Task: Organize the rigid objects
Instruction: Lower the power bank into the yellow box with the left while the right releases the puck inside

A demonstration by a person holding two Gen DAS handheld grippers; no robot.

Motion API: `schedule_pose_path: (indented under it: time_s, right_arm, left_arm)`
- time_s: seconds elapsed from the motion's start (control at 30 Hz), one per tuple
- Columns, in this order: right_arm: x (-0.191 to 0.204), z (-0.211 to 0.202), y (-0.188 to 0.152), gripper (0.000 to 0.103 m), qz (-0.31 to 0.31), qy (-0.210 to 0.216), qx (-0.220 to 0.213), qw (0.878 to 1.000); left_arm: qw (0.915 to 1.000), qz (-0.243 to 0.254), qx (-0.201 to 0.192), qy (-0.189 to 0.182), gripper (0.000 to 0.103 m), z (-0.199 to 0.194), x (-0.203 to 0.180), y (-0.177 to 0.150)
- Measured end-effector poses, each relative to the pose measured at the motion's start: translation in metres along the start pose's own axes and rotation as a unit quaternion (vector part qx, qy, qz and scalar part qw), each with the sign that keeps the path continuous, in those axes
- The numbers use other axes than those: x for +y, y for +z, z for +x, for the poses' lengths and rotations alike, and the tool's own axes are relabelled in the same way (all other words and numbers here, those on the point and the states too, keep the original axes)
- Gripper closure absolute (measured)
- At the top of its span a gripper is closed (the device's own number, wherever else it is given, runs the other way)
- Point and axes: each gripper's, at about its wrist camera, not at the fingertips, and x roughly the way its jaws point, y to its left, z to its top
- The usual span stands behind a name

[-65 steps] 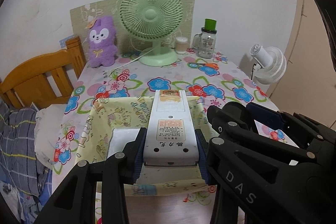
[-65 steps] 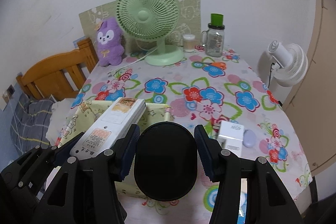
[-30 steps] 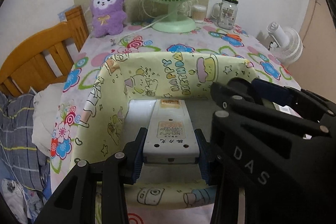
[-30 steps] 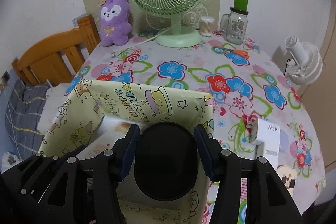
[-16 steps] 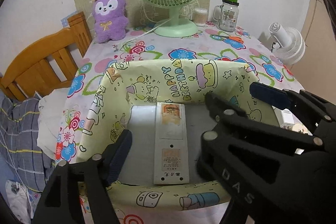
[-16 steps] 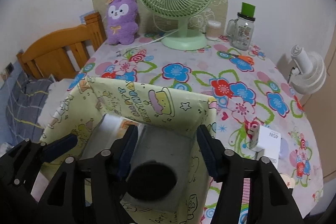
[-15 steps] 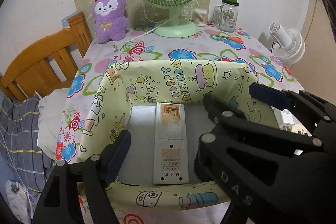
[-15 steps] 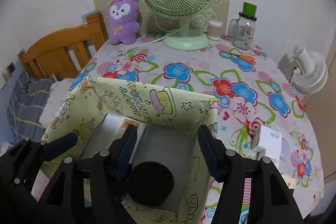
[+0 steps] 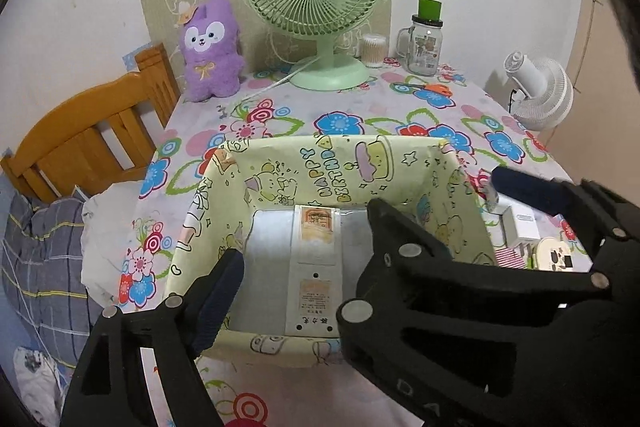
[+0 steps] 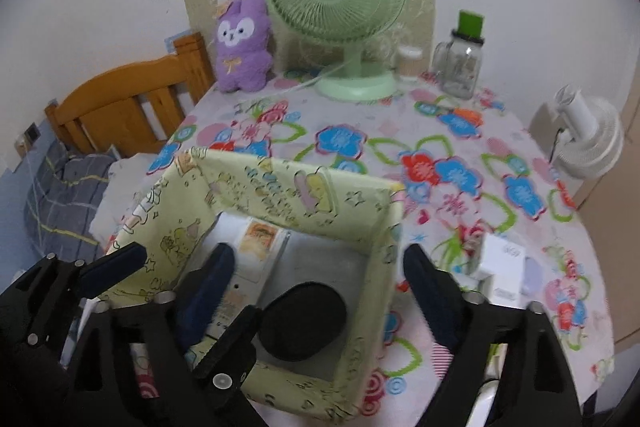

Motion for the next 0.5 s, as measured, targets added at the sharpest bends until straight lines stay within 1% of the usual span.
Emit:
schedule_pose_path:
  time_s: [0.03, 0.13, 0.3, 0.5]
  right_arm:
    - [-0.001, -0.005, 0.0, 0.01, -0.001, -0.006, -0.012, 1.0]
    - [-0.005, -0.012, 0.002, 0.009, -0.003, -0.011, -0.021, 1.0]
    - [-0.014, -0.026, 0.004, 0.008, 0.001, -0.016, -0.031, 0.999]
    - [-0.03, -0.037, -0.001, 0.008, 0.004, -0.031, -0.035, 0.999]
  left_arm:
    - [1.0, -0.001, -0.004, 0.002, 0.017, -0.003, -0.001, 0.0]
    - [0.9998, -0.005, -0.019, 0.009, 0.012, -0.011, -0.006, 0.001]
    - [0.9993, -0.001, -0.034, 0.011, 0.01, -0.022, -0.017, 0.003]
    - [0.9986, -0.014, -0.049, 0.01, 0.01, -0.028, -0.031, 0.0]
